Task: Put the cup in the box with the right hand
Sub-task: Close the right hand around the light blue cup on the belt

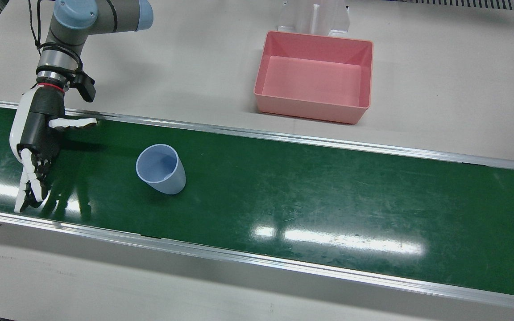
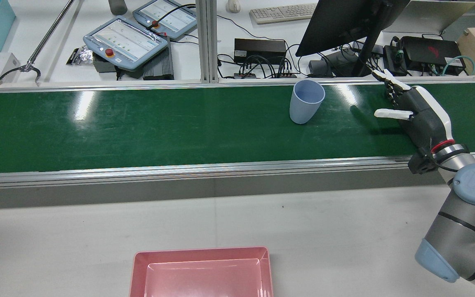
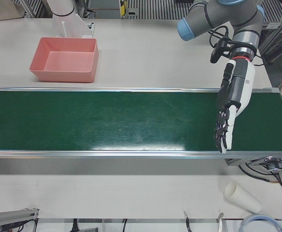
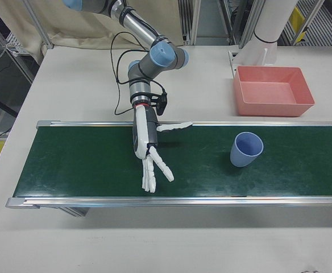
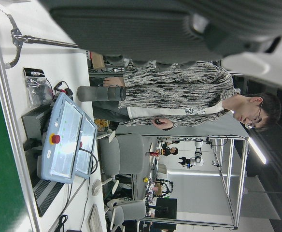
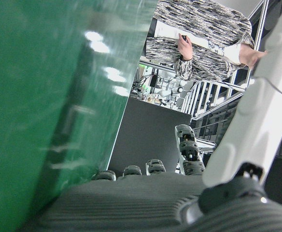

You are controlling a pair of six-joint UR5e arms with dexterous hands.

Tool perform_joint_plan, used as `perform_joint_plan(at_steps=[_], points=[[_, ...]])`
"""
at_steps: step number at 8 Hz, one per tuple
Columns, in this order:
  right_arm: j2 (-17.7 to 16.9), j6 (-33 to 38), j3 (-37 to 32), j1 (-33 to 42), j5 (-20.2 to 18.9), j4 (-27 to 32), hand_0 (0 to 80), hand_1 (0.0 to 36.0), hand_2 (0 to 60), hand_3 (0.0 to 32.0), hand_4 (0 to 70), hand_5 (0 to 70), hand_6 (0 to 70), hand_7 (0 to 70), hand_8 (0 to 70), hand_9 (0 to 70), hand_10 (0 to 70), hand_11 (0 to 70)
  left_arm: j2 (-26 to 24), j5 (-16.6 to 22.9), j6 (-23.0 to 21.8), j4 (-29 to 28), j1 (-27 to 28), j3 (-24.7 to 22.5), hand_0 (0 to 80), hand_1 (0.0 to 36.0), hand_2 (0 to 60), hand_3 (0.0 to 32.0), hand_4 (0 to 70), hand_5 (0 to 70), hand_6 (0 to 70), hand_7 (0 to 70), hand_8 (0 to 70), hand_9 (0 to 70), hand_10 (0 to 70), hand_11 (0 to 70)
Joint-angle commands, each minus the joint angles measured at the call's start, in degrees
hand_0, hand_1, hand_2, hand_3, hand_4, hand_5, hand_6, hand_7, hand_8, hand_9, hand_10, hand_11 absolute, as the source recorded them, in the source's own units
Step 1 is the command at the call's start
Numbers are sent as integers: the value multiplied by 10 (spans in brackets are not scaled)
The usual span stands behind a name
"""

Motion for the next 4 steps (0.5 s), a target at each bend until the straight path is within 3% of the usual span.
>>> perform_joint_plan(at_steps=[1, 2, 4], points=[[-1, 1, 0, 1, 0, 0, 466, 118, 0, 22, 0, 42, 16, 52, 12, 6, 0, 8, 0, -1, -1, 0, 0, 0, 0, 0, 0, 0, 0, 0, 0, 0, 0, 0, 0, 0], [-1, 1, 0, 2, 0, 0, 465, 118, 0, 26, 0, 43, 16, 53, 12, 6, 0, 8, 0, -1, -1, 0, 0, 0, 0, 0, 0, 0, 0, 0, 0, 0, 0, 0, 0, 0], [-1, 0, -2, 8, 1, -1, 464, 116, 0, 2, 0, 42, 20, 57, 15, 8, 0, 7, 0, 0, 0, 0, 0, 0, 0, 0, 0, 0, 0, 0, 0, 0, 0, 0, 0, 0]])
